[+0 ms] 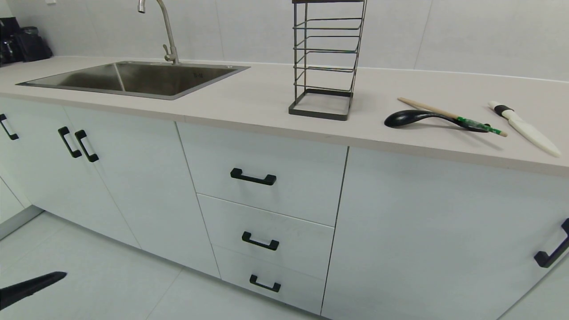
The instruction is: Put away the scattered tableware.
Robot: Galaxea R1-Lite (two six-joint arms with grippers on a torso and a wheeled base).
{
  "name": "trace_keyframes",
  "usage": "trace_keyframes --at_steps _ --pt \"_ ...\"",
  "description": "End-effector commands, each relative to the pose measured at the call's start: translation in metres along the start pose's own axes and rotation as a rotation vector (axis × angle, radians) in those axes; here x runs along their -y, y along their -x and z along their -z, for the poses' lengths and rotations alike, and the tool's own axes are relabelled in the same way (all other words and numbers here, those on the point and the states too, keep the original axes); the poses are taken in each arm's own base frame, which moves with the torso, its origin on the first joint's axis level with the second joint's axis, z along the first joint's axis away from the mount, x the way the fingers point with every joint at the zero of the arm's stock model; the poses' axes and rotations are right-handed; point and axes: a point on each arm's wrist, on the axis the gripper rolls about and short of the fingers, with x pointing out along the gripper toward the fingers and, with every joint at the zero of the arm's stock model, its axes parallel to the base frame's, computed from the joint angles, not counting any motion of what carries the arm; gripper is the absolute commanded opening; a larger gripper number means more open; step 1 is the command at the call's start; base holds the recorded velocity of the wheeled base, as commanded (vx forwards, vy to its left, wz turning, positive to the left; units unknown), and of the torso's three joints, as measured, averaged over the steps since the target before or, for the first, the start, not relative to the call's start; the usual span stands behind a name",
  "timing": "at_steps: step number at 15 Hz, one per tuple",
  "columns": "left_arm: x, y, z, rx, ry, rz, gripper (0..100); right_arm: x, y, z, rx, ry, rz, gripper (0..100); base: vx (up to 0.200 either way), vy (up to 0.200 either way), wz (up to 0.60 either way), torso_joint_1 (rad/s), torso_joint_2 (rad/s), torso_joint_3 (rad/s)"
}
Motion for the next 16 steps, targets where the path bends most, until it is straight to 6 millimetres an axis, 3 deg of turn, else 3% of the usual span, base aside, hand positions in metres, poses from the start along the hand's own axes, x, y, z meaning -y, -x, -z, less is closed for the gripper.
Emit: trace_keyframes --at_steps 1,5,10,16 --pt "-0.006 -0.024 0.008 -0.096 -0.047 0.148 100 0.000 0.000 0.000 -0.002 0.000 0.000 0 0.000 0.000 0.00 0.000 0.00 0.000" --pt "-0.010 -0.050 0.018 -0.196 -0.219 0.294 100 0.000 0.000 0.000 -0.002 0.000 0.000 0 0.000 0.000 0.00 0.000 0.00 0.000" --pt "-0.034 -0.098 0.000 -0.217 -0.320 0.388 100 0.000 0.000 0.000 -0.002 0.000 0.000 0 0.000 0.000 0.00 0.000 0.00 0.000" --pt "-0.031 -0.126 0.014 -0.297 -0.383 0.440 100 0.000 0.000 0.000 -0.002 0.000 0.000 0 0.000 0.000 0.00 0.000 0.00 0.000"
